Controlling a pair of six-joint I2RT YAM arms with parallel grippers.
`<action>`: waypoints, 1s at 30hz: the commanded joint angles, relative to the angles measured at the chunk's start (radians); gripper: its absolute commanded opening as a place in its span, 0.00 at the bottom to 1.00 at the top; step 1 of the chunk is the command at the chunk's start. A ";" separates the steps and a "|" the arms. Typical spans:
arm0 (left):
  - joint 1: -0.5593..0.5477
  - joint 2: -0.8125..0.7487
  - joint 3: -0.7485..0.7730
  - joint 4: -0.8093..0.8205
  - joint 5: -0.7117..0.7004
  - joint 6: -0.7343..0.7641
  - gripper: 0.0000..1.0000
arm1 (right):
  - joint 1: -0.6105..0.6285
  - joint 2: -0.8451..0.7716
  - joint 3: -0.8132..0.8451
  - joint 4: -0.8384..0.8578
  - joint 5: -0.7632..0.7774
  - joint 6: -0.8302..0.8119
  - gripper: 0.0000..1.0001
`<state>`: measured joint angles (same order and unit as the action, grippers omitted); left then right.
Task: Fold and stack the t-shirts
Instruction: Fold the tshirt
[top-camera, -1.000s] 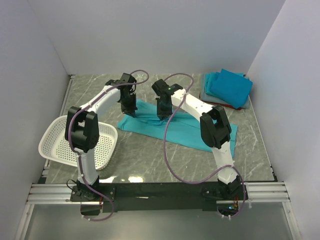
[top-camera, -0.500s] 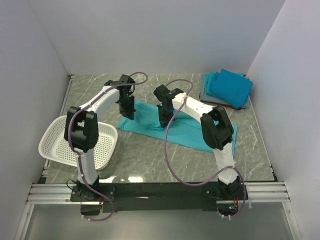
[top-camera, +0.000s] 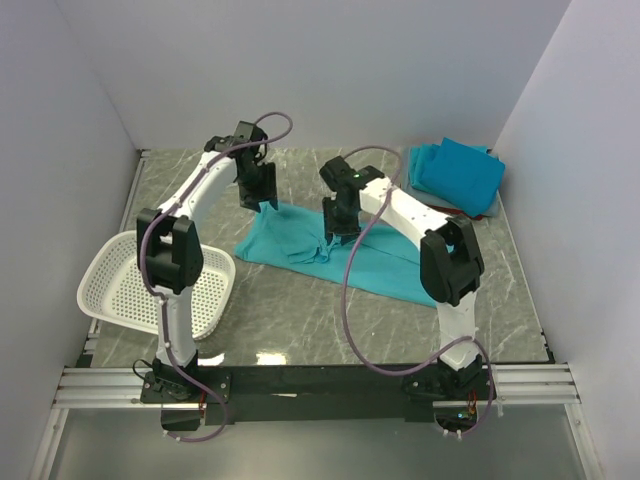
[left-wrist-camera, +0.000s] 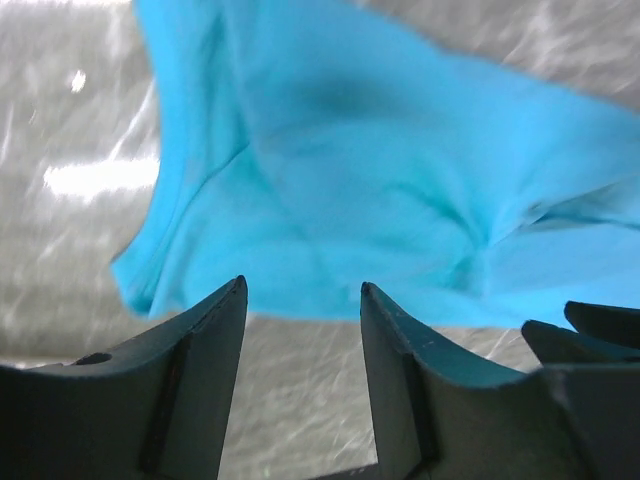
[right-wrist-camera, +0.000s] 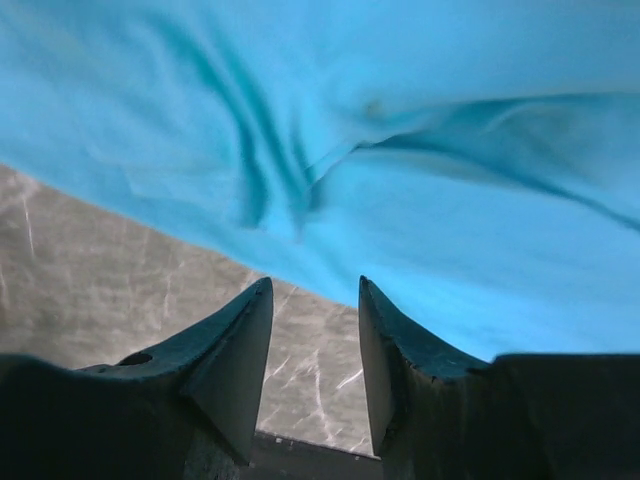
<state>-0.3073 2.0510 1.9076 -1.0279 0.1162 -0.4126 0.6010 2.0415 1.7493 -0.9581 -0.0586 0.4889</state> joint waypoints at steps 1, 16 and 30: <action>-0.003 0.067 0.045 0.014 0.082 -0.022 0.55 | -0.062 -0.056 -0.034 0.002 0.046 -0.009 0.47; 0.000 0.095 -0.102 0.144 0.093 -0.022 0.54 | -0.207 -0.161 -0.306 0.111 0.089 0.037 0.47; 0.068 0.297 0.093 0.299 0.112 -0.028 0.53 | -0.337 -0.144 -0.360 0.194 0.094 0.007 0.47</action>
<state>-0.2428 2.3192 1.9377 -0.8345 0.2070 -0.4408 0.2893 1.9095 1.3849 -0.8089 0.0425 0.5117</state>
